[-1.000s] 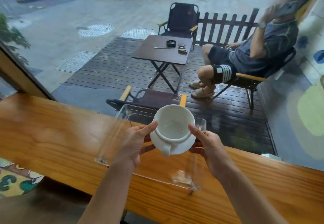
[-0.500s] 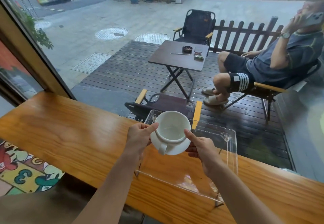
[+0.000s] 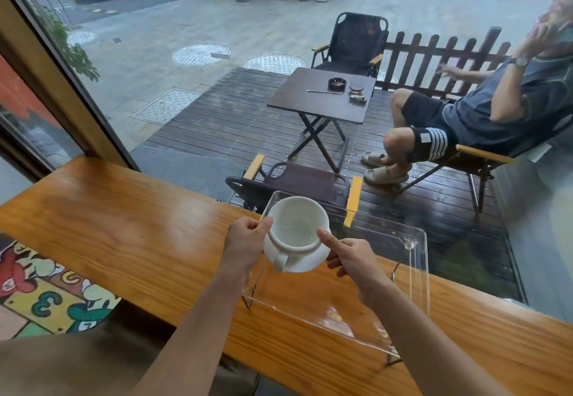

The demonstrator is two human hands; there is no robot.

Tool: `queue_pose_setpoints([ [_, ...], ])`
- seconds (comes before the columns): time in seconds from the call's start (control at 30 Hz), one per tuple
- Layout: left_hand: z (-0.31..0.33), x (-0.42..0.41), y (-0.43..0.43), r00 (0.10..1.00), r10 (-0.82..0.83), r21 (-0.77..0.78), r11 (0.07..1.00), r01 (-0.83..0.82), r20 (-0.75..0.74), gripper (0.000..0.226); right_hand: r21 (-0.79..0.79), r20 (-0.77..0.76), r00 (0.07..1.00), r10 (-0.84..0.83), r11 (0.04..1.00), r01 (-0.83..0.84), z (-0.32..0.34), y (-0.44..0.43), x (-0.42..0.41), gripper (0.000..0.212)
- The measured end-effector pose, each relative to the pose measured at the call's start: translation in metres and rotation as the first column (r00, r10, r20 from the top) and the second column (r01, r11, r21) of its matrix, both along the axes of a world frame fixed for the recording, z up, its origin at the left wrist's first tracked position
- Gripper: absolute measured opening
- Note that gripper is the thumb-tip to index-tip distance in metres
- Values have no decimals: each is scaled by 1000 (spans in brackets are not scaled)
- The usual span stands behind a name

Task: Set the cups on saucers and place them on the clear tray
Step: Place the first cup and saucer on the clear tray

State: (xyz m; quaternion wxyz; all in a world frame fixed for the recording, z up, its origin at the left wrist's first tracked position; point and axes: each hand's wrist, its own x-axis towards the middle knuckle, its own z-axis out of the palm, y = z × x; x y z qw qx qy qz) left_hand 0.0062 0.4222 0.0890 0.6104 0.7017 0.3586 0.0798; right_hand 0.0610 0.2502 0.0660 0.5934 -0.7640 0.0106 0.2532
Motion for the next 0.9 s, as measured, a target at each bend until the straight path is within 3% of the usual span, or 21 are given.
queue_pose_setpoints([
  [0.37, -3, 3, 5, 1000, -7, 58, 998, 8, -14, 20, -29, -38, 998, 55, 998, -56, 3, 0, 5, 48],
  [0.67, -1, 0, 5, 999, -32, 96, 995, 36, -38, 23, -54, -87, 993, 78, 995, -83, 6, 0, 6, 61],
  [0.77, 3, -2, 3, 996, -59, 229, 971, 74, -73, 26, -93, -91, 993, 78, 992, -86, 8, 0, 6, 57],
  [0.9, 17, -6, -10, 999, -26, 542, 840, 41, -35, 35, -122, 15, 1000, 26, 992, -24, 13, -7, 7, 64],
])
